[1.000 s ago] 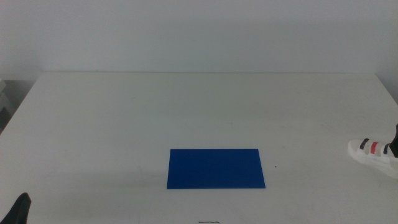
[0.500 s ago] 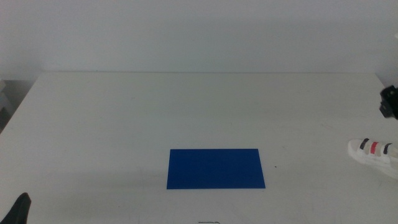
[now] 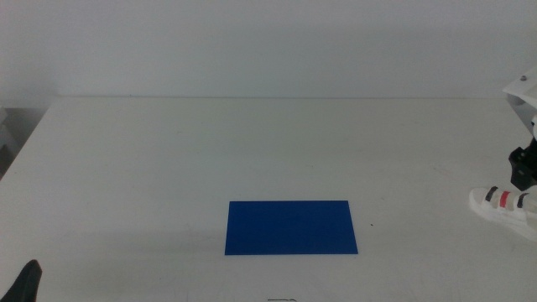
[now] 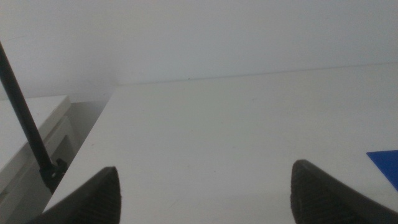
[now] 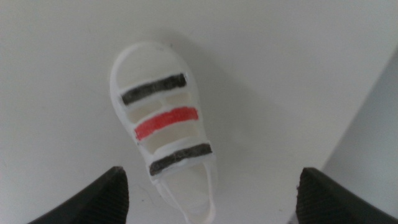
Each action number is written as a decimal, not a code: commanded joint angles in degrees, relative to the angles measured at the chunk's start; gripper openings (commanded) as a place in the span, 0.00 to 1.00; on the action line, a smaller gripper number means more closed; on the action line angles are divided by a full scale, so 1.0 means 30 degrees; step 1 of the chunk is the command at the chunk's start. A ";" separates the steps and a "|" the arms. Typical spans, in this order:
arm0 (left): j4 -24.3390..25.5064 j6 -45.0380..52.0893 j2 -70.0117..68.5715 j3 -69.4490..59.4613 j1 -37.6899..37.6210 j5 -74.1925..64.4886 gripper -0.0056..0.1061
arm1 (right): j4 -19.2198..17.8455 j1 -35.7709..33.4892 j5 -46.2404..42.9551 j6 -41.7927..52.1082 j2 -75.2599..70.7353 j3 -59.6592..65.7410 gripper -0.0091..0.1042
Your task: Use one arm to grab the shoe from the table and place it on the mat.
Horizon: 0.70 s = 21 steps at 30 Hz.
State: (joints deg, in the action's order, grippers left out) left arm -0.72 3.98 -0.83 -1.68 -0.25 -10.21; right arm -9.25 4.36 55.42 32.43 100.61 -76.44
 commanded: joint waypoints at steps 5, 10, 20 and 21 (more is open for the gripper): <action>-0.0164 -0.0290 -0.0366 0.0064 -0.0068 0.1578 0.89 | 0.3506 0.1798 0.0702 0.3661 0.0773 -0.1420 0.66; -0.0164 -0.0290 -0.0366 0.0064 -0.0068 0.1578 0.89 | 0.4289 0.2045 0.0793 0.5446 0.1576 -0.1420 0.65; -0.0164 -0.0290 -0.0366 0.0064 -0.0068 0.1578 0.89 | 0.3847 0.2045 0.0831 0.5455 0.2023 -0.1420 0.65; -0.0164 -0.0290 -0.0366 0.0064 -0.0068 0.1578 0.89 | 0.3847 0.2045 0.0831 0.5455 0.2081 -0.1420 0.65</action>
State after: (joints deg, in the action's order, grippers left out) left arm -0.72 3.98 -0.83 -1.68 -0.25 -10.21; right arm 2.94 10.07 58.01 48.23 109.27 -78.94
